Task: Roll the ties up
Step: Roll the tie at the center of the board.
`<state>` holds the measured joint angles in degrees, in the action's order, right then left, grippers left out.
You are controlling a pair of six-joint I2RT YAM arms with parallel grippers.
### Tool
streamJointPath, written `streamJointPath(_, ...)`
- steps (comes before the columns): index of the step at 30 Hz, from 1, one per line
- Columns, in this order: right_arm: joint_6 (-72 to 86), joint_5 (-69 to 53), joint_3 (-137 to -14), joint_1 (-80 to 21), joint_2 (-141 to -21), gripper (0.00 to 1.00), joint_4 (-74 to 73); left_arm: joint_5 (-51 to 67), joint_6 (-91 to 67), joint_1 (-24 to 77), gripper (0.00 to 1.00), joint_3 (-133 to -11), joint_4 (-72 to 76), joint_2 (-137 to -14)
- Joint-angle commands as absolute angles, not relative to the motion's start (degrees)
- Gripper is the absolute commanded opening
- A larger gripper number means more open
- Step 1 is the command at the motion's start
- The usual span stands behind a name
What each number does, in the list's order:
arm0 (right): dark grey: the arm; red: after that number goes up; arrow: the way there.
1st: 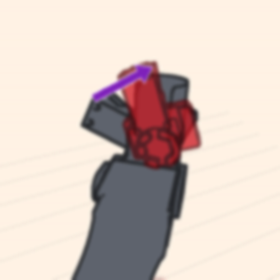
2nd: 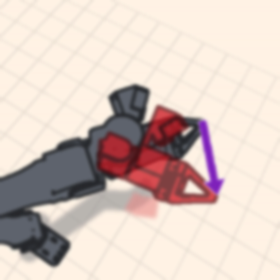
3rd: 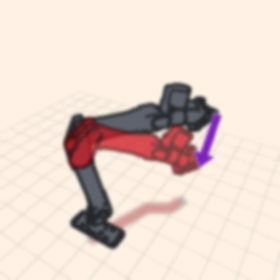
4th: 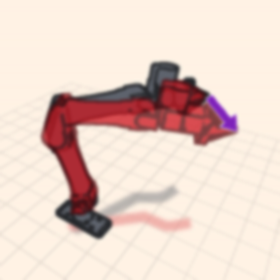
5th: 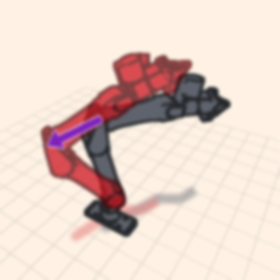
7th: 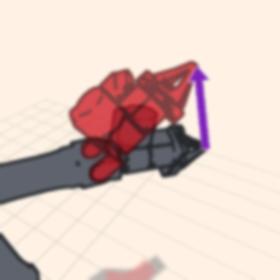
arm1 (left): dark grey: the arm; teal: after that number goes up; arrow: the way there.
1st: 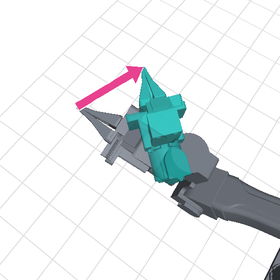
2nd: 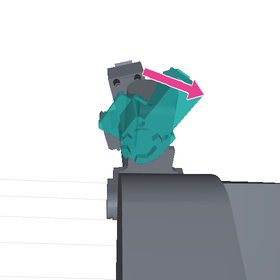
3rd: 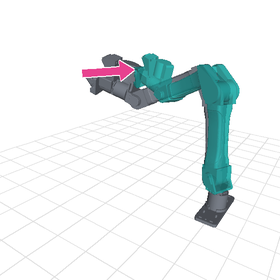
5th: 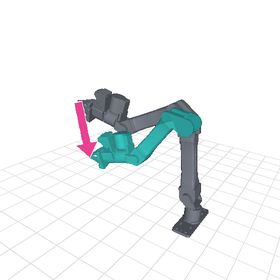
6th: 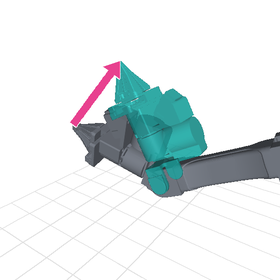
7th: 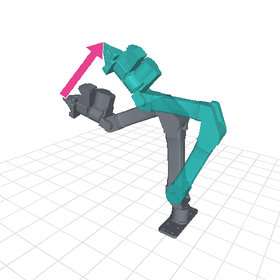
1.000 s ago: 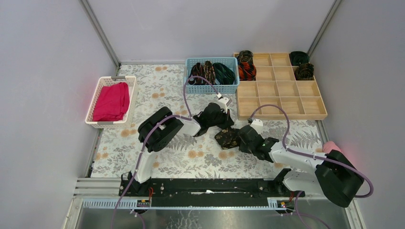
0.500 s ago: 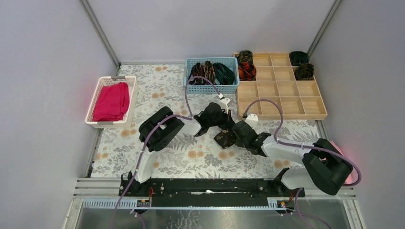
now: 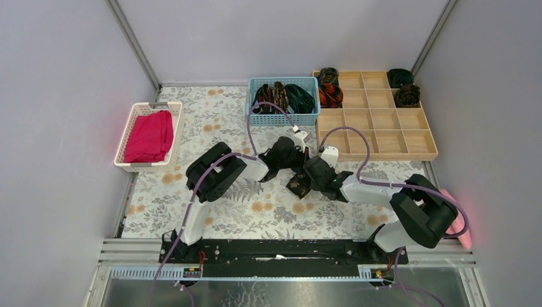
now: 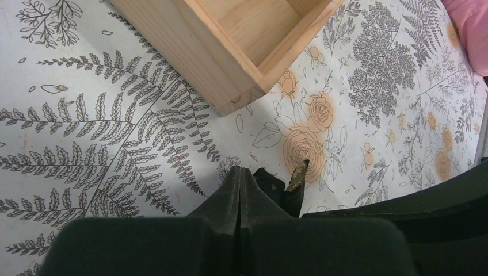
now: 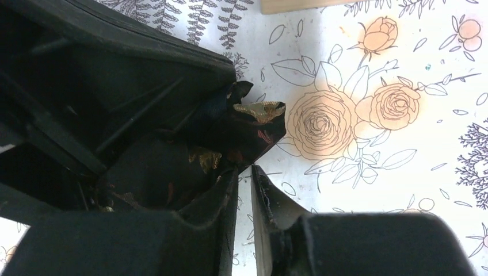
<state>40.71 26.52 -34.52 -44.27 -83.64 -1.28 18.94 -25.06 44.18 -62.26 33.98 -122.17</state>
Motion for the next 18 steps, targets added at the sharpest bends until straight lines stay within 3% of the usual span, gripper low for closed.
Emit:
streamJointPath(1,40.21,26.08,-35.68,-44.43,-87.54,0.23,-1.68,21.57,-23.73,44.58,0.0,-61.59,29.18,-125.46)
streamJointPath(7,40.57,26.8,-34.4,-44.39,-82.81,0.36,-4.05,21.32,-24.94,43.22,0.0,-60.81,30.08,-125.21)
streamJointPath(9,40.93,27.95,-34.09,-44.38,-80.88,0.46,-6.06,20.45,-25.2,42.46,0.0,-60.82,29.54,-124.94)
streamJointPath(18,42.29,29.61,-31.82,-44.4,-75.27,0.45,-10.29,16.58,-24.78,38.29,0.01,-61.16,26.58,-121.71)
